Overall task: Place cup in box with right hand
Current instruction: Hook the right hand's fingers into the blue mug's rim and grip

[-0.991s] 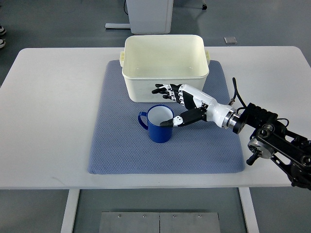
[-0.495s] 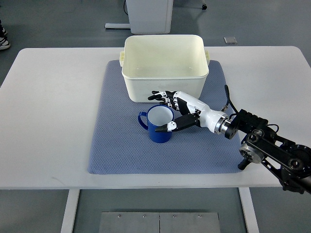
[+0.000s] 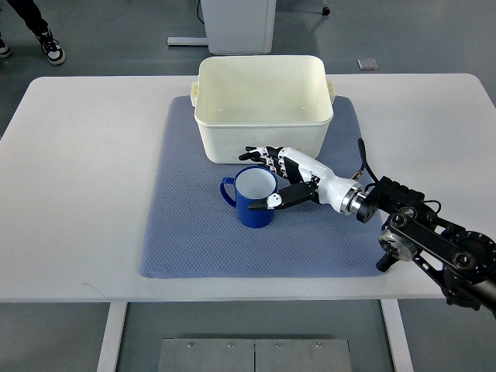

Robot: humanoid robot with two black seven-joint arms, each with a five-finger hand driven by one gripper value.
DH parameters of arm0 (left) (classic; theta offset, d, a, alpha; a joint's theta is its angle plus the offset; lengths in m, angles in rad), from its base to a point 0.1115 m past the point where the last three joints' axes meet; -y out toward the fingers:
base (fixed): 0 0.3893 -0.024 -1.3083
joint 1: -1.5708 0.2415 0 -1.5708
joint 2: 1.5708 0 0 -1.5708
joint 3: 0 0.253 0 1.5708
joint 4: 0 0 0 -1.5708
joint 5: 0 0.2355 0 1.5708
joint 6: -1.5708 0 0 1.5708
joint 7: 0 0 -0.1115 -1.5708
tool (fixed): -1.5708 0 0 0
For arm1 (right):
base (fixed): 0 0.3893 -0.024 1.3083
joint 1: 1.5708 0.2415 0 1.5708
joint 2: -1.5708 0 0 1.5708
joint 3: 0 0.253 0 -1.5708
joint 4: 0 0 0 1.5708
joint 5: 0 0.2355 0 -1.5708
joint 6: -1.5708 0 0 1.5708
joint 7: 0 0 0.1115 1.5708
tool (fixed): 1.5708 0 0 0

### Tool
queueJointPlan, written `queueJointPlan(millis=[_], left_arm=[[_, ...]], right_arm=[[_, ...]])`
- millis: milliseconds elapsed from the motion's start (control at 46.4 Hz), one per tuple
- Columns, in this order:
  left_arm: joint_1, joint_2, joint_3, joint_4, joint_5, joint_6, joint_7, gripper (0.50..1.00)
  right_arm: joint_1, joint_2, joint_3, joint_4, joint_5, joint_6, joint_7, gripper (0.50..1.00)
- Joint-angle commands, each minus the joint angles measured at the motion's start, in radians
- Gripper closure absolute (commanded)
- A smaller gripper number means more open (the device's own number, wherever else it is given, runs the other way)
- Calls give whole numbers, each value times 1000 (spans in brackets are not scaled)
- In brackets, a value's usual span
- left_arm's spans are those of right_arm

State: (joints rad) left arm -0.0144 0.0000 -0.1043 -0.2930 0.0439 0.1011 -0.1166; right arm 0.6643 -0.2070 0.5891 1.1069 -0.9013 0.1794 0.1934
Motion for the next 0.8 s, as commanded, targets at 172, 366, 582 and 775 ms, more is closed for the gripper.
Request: queueJointPlan(millis=[172, 366, 582, 775], left_arm=[[1, 0, 0, 0, 1, 0, 0, 500], [-1, 0, 0, 0, -1, 0, 0, 500], [-1, 0, 0, 0, -1, 0, 0, 500], [1, 0, -1, 0, -1, 0, 0, 500]], right_arm=[[0, 1, -17, -15, 1, 0, 6, 502], [0, 1, -20, -30, 1, 0, 12, 502], [0, 1, -38, -47, 1, 0, 27, 502], [-3, 1, -52, -47, 1, 0, 34, 502]])
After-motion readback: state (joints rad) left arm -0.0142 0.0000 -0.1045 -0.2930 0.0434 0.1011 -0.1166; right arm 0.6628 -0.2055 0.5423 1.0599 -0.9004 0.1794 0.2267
